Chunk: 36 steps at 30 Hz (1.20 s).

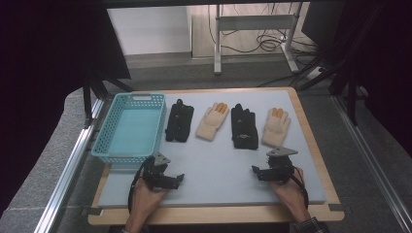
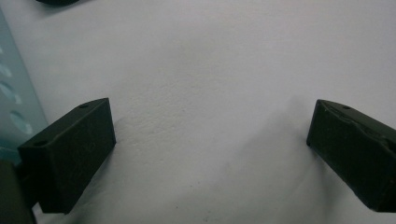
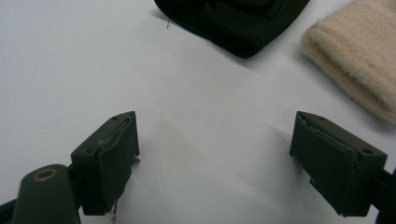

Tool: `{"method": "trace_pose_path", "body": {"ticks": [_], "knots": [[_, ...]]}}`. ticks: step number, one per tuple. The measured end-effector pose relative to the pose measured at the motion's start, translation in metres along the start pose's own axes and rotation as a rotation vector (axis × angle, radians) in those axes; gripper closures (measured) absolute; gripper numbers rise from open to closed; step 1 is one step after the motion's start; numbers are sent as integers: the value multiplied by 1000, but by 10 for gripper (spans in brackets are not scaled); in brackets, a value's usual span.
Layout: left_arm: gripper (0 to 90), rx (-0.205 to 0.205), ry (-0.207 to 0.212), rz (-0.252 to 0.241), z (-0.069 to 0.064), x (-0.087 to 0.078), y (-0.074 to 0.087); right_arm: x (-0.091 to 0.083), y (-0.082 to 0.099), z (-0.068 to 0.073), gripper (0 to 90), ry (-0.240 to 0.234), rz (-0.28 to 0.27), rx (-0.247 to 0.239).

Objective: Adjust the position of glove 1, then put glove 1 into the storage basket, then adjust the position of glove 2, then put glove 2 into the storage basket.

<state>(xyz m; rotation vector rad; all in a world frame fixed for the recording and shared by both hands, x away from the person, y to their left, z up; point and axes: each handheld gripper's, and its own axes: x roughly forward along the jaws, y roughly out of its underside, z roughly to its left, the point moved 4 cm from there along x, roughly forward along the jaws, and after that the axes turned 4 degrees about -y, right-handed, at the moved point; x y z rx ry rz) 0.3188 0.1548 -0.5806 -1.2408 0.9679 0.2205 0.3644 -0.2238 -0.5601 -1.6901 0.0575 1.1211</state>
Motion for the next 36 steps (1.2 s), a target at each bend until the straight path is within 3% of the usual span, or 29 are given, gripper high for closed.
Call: {"method": "trace_pose_path", "body": {"ticks": [24,31,36], "knots": [[16,0,-2,-1,0,0,0,0,-1,1,140,-2,8,7],[16,-1,-2,-1,0,0,0,-4,-4,3,189,2,2,-5],[16,-1,-2,-1,0,0,0,-8,-10,6,241,-35,-17,-3]]}}
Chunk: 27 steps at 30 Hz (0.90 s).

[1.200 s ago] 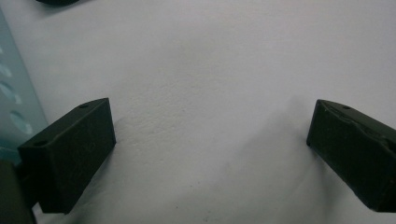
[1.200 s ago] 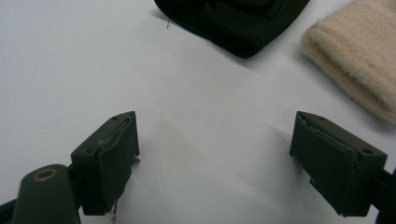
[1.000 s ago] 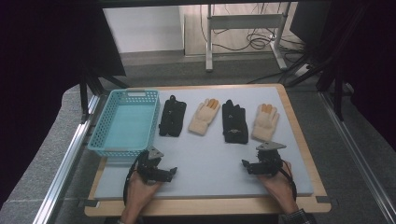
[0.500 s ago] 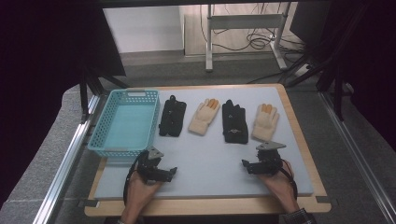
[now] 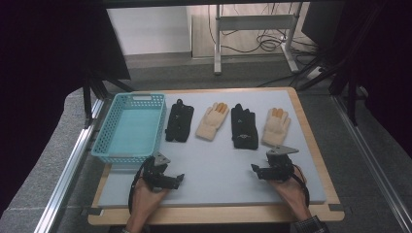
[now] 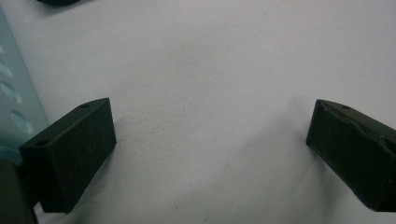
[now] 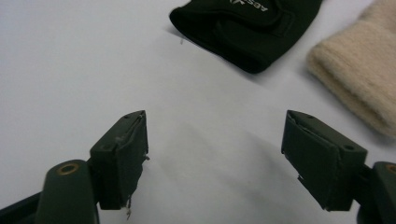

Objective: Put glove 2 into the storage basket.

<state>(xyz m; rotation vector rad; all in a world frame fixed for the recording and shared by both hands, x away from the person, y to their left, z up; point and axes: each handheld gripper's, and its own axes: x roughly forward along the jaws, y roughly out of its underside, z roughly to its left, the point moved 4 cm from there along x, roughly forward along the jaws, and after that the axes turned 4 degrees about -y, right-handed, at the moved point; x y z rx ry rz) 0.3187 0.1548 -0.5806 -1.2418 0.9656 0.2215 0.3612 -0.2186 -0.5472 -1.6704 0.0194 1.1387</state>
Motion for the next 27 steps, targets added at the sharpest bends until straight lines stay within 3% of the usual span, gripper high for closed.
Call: {"method": "trace_pose_path", "body": {"ticks": [16,22,27], "knots": [[17,-1,0,-1,0,0,0,10,-17,13,247,-66,4,-13],[17,-1,0,0,0,0,0,20,-36,24,349,-106,-3,-35],[17,0,0,0,0,0,0,41,-59,34,465,-174,-6,-45]]}}
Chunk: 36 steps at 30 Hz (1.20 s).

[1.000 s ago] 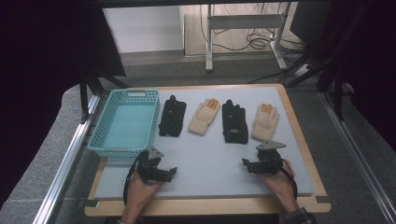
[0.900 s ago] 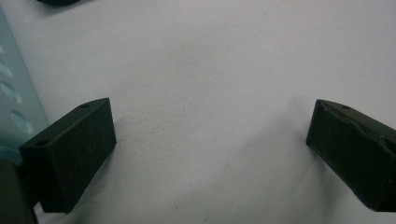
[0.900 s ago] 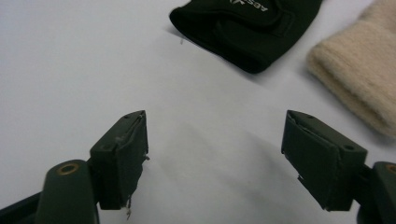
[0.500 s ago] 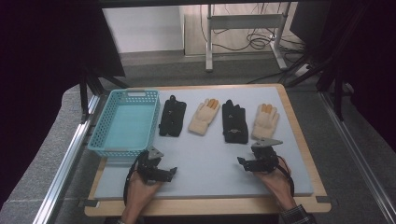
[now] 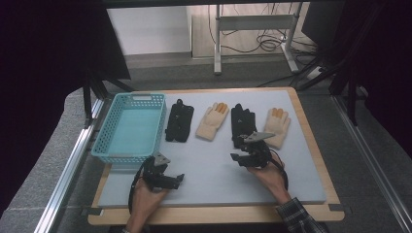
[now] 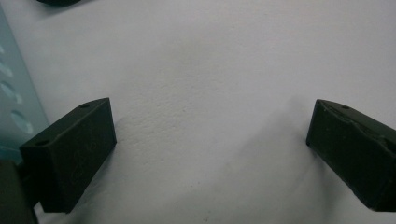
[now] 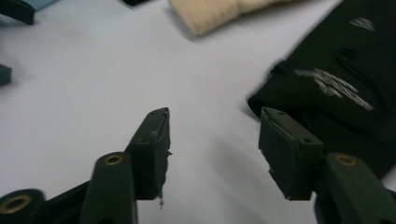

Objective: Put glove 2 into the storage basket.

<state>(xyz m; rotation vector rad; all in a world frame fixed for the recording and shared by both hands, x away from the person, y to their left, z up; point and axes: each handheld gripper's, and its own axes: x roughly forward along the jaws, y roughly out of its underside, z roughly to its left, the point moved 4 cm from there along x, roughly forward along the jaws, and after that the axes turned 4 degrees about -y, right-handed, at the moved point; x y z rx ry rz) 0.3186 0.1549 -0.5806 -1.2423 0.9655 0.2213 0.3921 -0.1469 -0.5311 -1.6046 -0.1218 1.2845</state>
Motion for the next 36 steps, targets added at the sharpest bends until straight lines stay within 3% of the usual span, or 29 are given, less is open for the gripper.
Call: {"method": "trace_pose_path", "body": {"ticks": [3,5,9,13,17,23,28,34,36], "knots": [[17,1,0,0,0,0,0,10,-8,3,494,-28,3,-12],[17,0,0,0,0,0,0,28,-19,8,511,-55,15,-33],[17,0,0,0,0,0,0,47,-30,12,536,-73,30,-47],[18,0,0,0,0,0,0,57,-40,12,522,-75,22,-35],[18,2,-1,1,0,0,0,71,-55,12,450,-37,6,-58],[17,2,0,0,0,0,0,88,-71,14,455,-28,14,-74],[18,-1,2,0,0,0,0,111,-92,14,550,-69,15,-42],[17,-1,2,0,0,0,0,132,-106,15,649,-67,25,-41],[17,-1,2,1,0,0,0,143,-114,15,704,-60,16,-17]]}}
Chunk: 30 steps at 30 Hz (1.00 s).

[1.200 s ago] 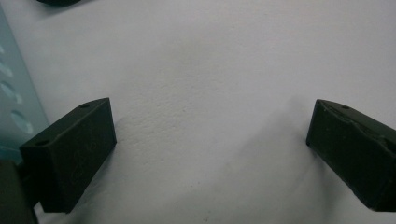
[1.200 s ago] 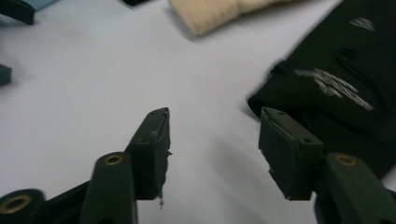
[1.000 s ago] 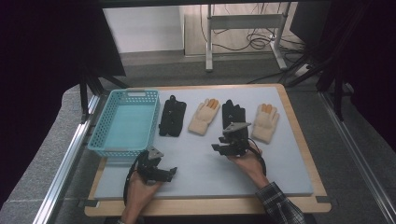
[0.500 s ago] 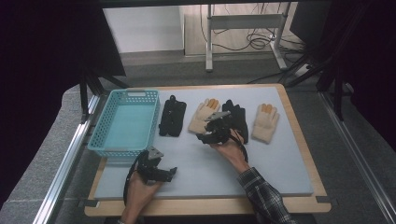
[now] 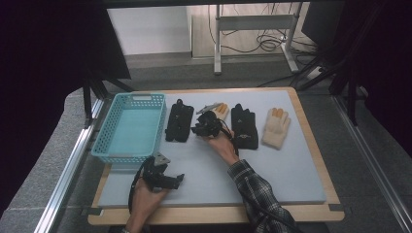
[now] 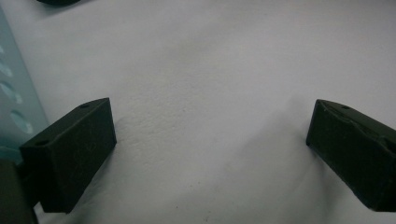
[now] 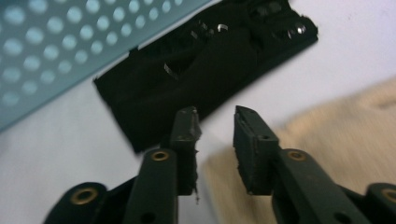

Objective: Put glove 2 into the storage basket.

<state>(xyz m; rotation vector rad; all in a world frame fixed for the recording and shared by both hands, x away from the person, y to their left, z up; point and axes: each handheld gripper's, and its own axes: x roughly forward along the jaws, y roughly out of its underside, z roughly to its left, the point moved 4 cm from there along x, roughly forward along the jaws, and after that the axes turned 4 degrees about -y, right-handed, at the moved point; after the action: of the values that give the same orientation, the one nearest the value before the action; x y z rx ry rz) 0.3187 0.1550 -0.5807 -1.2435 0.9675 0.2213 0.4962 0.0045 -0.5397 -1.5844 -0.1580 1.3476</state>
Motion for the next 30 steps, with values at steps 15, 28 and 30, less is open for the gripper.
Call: {"method": "trace_pose_path", "body": {"ticks": [15,28,30], "knots": [[17,4,0,3,0,0,0,51,-17,1,488,93,28,56],[17,5,1,3,0,0,0,33,-22,6,859,57,12,58],[17,6,1,4,0,0,0,24,-27,9,859,42,-4,58]]}}
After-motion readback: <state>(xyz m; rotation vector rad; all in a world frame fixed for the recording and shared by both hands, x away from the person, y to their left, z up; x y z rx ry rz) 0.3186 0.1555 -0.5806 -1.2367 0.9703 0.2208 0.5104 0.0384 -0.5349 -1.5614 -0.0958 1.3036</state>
